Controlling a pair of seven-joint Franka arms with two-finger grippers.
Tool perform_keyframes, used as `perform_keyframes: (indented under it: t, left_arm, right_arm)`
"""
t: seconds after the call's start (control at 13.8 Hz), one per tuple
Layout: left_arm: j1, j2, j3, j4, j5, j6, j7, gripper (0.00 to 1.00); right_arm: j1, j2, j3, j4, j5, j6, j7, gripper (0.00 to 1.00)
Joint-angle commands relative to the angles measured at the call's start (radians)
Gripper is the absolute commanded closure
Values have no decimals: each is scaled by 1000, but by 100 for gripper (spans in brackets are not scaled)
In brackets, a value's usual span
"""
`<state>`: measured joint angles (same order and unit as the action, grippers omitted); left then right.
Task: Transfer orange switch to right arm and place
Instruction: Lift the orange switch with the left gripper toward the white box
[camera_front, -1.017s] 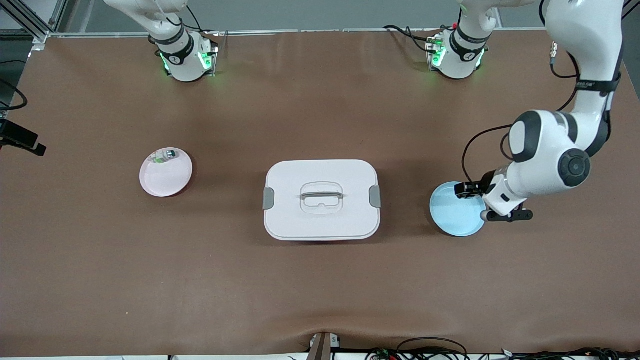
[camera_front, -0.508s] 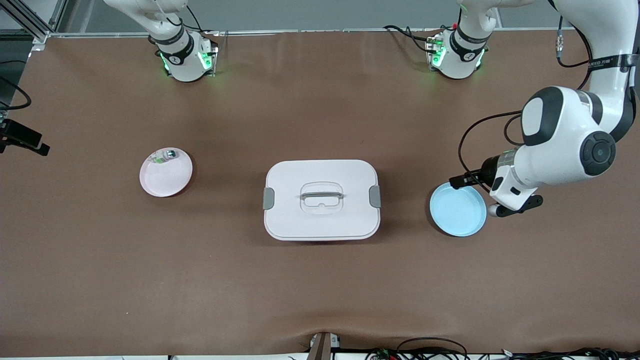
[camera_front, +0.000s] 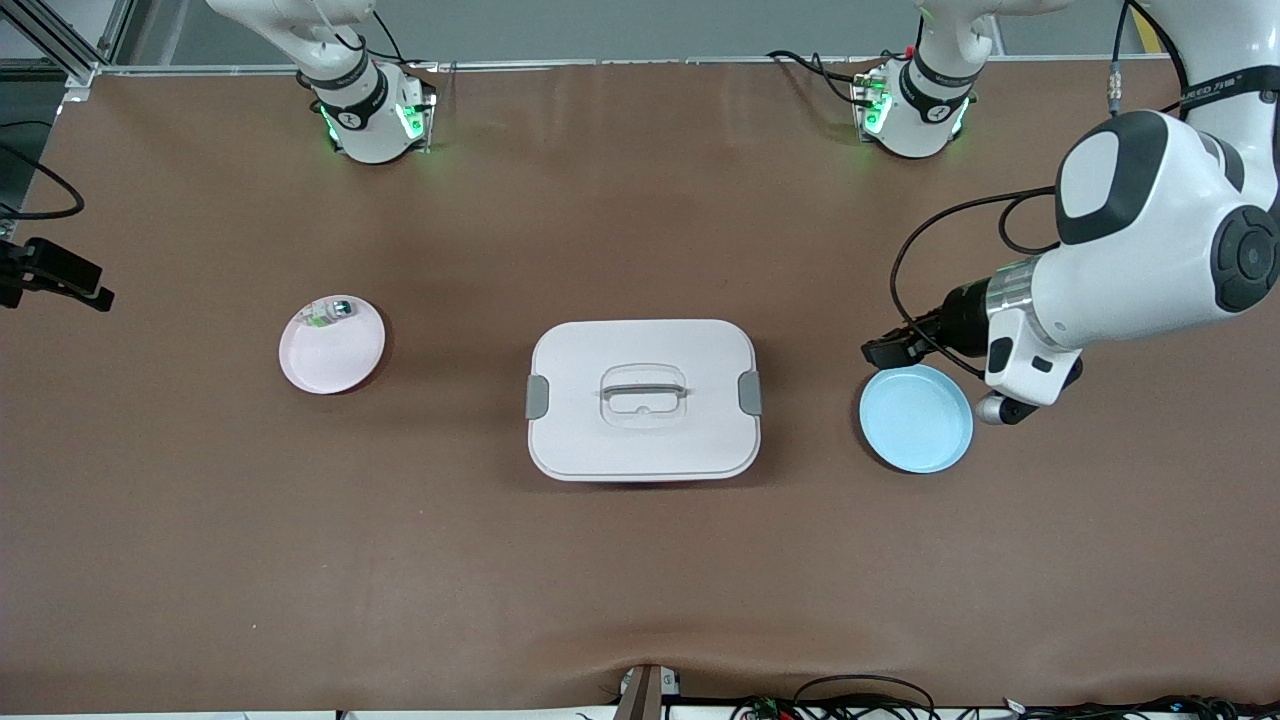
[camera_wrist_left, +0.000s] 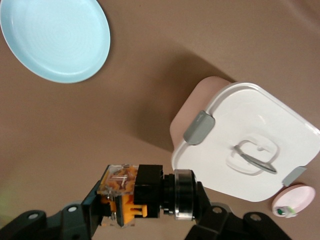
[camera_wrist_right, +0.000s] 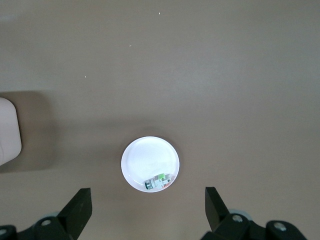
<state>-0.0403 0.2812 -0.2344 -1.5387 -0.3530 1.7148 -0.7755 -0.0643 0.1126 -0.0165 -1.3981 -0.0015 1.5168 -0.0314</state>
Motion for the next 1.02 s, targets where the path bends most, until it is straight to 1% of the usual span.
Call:
perform_keyframes:
  t: [0.0,0.15,0.29,0.51,0.65,0.73,0.8,0.94]
  left_arm:
    - [-19,15,-3,40,-46,-23,-158,70]
    - [-24,13,-5,54,-69,-21,-319,70]
    - [-35,15,-11,88,-98,-18,-437,70]
    - [-52,13,-11,100,-159,8,-502,70]
    - [-52,10,-22,123,-187,19,-626,70]
    - [-52,10,-40,140,-193,20,-687,70]
    - [-52,10,-61,147,-193,37,-743,70]
    - [-49,1,-121,147,-193,122,-847,70]
  right_arm:
    - [11,-8,3,1,-11,-3,7,0]
    - [40,-5,3,1,-11,-3,7,0]
    - [49,-5,4,-1,-6,-4,5,0]
    - [50,-4,4,-4,15,-24,-5,0]
    - [47,-5,4,-4,35,-27,-7,0]
    - [49,-5,4,-6,63,-35,-2,0]
    - [50,-7,4,-9,136,-39,8,0]
    - [49,-7,3,-28,317,-44,16,0]
